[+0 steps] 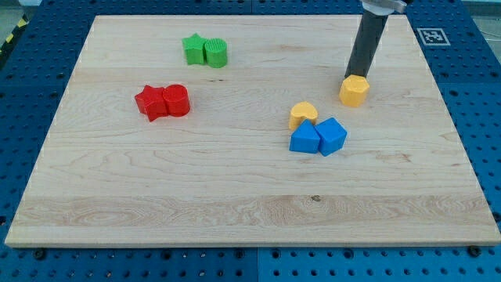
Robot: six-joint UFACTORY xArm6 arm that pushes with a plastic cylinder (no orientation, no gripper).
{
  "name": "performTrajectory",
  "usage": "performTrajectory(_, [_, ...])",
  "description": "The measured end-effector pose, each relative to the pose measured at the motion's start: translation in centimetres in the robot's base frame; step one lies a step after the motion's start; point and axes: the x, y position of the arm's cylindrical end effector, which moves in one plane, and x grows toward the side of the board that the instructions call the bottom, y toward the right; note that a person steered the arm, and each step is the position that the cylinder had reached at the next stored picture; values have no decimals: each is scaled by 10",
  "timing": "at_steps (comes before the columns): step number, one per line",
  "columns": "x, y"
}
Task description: Move the yellow hexagon above the blue cube
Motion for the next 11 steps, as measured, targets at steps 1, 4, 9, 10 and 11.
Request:
performTrajectory(1, [1,11])
performTrajectory(4, [19,0])
performTrajectory(9, [46,38])
performTrajectory(10, [47,18])
performTrajectory(11, [48,5])
